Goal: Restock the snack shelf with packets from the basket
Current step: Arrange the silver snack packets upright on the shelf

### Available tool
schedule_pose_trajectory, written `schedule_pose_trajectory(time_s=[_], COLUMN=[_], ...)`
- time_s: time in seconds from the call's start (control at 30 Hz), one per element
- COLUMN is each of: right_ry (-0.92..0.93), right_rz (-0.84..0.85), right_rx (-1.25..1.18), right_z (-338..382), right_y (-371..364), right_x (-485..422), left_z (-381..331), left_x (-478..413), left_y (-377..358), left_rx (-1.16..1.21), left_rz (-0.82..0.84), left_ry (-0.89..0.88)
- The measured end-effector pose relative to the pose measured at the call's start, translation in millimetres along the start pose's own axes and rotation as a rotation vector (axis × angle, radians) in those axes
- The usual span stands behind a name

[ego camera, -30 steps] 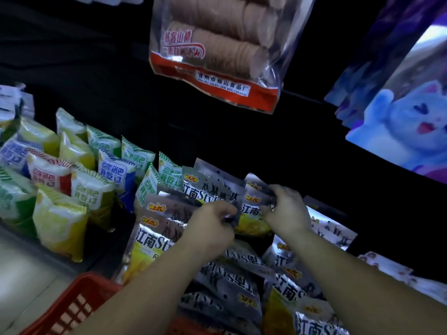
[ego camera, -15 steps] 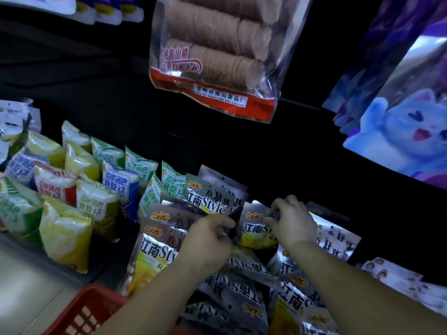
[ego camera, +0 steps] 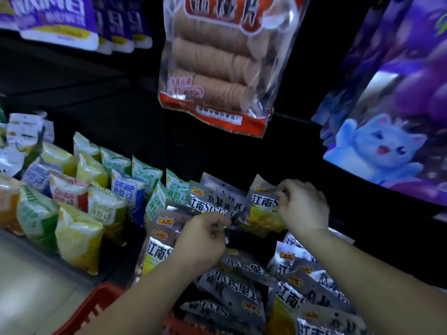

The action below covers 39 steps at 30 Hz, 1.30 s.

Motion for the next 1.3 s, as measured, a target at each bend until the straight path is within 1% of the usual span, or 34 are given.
schedule_pose_trajectory(time_s=[0.07,0.13,0.2,0.3,0.37,0.43,0.47,0.5,0.57,0.6,0.63,0.67,0.73,0.77,0.8,0.93,1.03,1.07,1.13,1.17,1.2,1.23,1.3], right_ry=[0.035,0.041,0.032,0.048,0.048,0.025,0.002,-0.025,-0.080,-0.113,-0.162,-0.234,-0.336,-0.364,-0.387,-0.391,-0.373,-0.365,-0.357,-0.352,-0.341,-0.331,-0.328], right_rz=[-0.044,-0.021,0.051,0.159,0.265,0.358,0.351,0.295,0.117,0.069,0.074,0.113,0.173,0.167,0.150,0.121,0.163,0.200,0.339,0.399,0.417,0.397,0.323], right_rx=[-0.015,-0.047,-0.108,-0.233,-0.376,-0.521,-0.591,-0.650,-0.683,-0.704,-0.761,-0.868,-1.142,-1.249,-1.306,-1.346,-1.301,-1.308,-1.389,-1.443,-1.468,-1.463,-1.416], right_z=[28.5,59.5,86.5,122.9,144.3,162.9,170.2,174.6,176.1,176.0,176.4,178.7,183.1,183.6,184.4,182.5,175.0,173.7,175.1,177.4,179.4,180.4,178.9], right_y=[32.4,61.8,86.8,121.6,142.9,159.8,167.2,174.0,185.6,188.2,187.4,183.3,166.9,157.6,150.7,141.4,136.6,135.6,135.9,137.0,138.9,140.6,140.8], right_x=[4.9,14.4,28.7,54.4,71.6,89.3,97.2,104.9,122.0,133.3,145.5,158.1,178.3,182.9,182.4,168.2,160.6,159.3,158.3,158.4,158.1,157.4,157.0], left_z=[-7.7,-20.2,-35.9,-59.2,-66.8,-71.9,-74.5,-77.2,-79.9,-82.0,-81.2,-81.5,-80.7,-79.9,-79.7,-80.5,-82.7,-82.8,-82.4,-81.3,-79.0,-78.4,-77.8], left_x=[13.9,29.6,49.3,86.4,112.4,137.2,149.8,161.5,181.0,189.3,195.8,201.0,206.9,206.9,205.5,203.0,200.4,198.8,197.2,196.8,196.5,197.4,199.8], left_y=[17.2,37.4,57.9,81.3,93.6,103.8,108.9,114.0,120.1,122.4,123.3,123.8,125.9,125.6,125.5,127.6,129.4,130.7,134.4,135.8,136.2,136.9,134.5], left_rx=[-0.014,-0.001,0.019,0.080,0.128,0.144,0.152,0.181,0.274,0.324,0.372,0.413,0.423,0.420,0.428,0.480,0.454,0.446,0.443,0.474,0.516,0.548,0.527], left_rz=[-0.010,-0.022,-0.021,0.008,0.044,0.041,0.016,-0.006,-0.038,-0.045,-0.063,-0.091,-0.172,-0.184,-0.184,-0.178,-0.153,-0.173,-0.223,-0.246,-0.260,-0.265,-0.263], left_ry=[-0.014,-0.023,-0.039,-0.117,-0.124,-0.180,-0.190,-0.184,-0.176,-0.162,-0.137,-0.107,-0.068,-0.071,-0.080,-0.085,-0.108,-0.107,-0.069,-0.049,-0.038,-0.031,-0.020])
Point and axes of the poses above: each hand's wrist, its own x-axis away from the middle knuckle, its own y-axis out of the back of the hand, z = x × y, the point moved 2 cm from there along -x, towards the middle knuckle, and after that the axes turned 15 degrees about -x, right-handed, at the moved point
